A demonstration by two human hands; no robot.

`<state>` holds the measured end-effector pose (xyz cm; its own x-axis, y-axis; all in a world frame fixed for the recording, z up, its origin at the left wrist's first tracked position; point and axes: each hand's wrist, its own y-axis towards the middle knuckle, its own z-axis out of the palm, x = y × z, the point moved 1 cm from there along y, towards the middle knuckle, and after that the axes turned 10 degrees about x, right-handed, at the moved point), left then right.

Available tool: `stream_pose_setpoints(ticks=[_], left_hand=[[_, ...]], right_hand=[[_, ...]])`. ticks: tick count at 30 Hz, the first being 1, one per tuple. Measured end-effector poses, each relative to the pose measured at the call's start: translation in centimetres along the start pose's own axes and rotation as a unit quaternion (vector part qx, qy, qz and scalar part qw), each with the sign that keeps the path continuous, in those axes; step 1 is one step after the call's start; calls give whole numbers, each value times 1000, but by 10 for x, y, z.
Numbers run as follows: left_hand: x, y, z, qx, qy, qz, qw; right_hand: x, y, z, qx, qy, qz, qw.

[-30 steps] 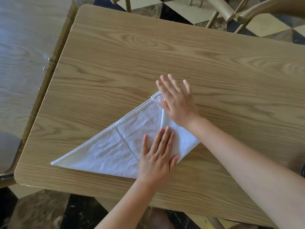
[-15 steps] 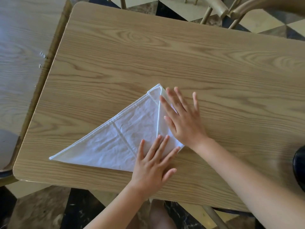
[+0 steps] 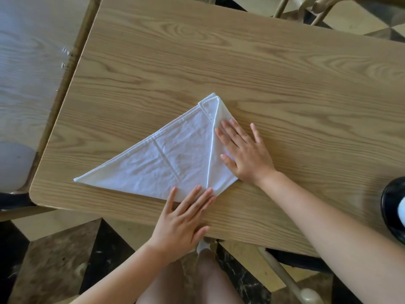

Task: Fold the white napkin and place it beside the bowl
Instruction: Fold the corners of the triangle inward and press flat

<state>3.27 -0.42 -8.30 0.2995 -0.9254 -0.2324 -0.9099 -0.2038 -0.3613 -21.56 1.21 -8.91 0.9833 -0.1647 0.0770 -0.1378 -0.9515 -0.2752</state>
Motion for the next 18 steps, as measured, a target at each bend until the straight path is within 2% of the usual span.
stream_pose_setpoints(ticks=[4, 7, 9, 12, 14, 18], left_hand=[[-2, -1, 0, 15, -7, -10, 1000], [-1, -4, -3, 0, -43, -38, 998], [10, -8, -11, -37, -83, -142, 986], [45, -20, -23, -101, -172, -320, 926], [70, -29, -29, -99, -213, -375, 897], [107, -45, -35, -74, -186, -414, 888]], right_hand=[[2, -1, -1, 6, -18, 14, 1000], [18, -7, -4, -25, -17, 41, 999], [41, -10, -6, -44, 6, 35, 998], [86, -6, -7, -44, 29, 4, 999], [115, 2, -4, -32, 42, -14, 999], [155, 20, 4, -5, 53, -17, 998]])
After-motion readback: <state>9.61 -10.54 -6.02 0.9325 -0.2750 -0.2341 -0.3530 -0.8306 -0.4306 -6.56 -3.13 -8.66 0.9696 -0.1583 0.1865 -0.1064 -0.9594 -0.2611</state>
